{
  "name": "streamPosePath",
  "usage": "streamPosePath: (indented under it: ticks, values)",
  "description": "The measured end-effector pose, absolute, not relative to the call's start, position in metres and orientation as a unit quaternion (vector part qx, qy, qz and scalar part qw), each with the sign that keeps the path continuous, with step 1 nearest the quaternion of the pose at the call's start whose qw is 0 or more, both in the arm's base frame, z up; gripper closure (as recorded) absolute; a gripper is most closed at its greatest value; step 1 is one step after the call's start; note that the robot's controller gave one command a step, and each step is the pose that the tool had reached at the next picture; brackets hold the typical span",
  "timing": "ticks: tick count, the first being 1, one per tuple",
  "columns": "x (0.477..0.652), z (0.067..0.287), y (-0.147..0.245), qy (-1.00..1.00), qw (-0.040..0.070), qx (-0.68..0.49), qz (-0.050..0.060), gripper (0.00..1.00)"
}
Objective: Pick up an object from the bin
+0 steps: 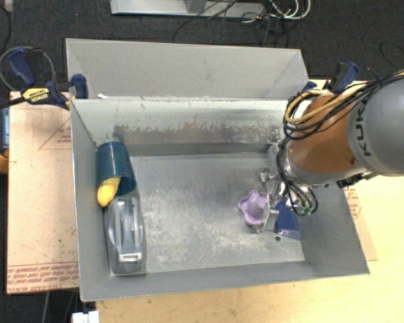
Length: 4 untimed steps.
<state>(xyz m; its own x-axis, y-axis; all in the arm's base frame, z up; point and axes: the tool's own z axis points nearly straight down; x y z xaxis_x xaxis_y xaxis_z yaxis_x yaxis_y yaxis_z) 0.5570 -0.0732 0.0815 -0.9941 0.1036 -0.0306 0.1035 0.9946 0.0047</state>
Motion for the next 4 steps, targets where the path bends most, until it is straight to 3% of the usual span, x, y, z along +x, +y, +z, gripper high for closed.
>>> streamPosePath:
  ticks: [1,2,3,4]
  values:
    - [0.5654,0.0806,-0.0729,0.998,0.028,0.057,0.002,0.00]
    - [0.5592,0.0809,-0.0681,0.996,0.033,0.087,0.001,0.00]
    - [0.5634,0.0798,-0.0721,0.989,0.039,0.140,0.006,1.00]
    - [0.5635,0.0798,-0.0720,0.989,0.039,0.140,0.006,1.00]
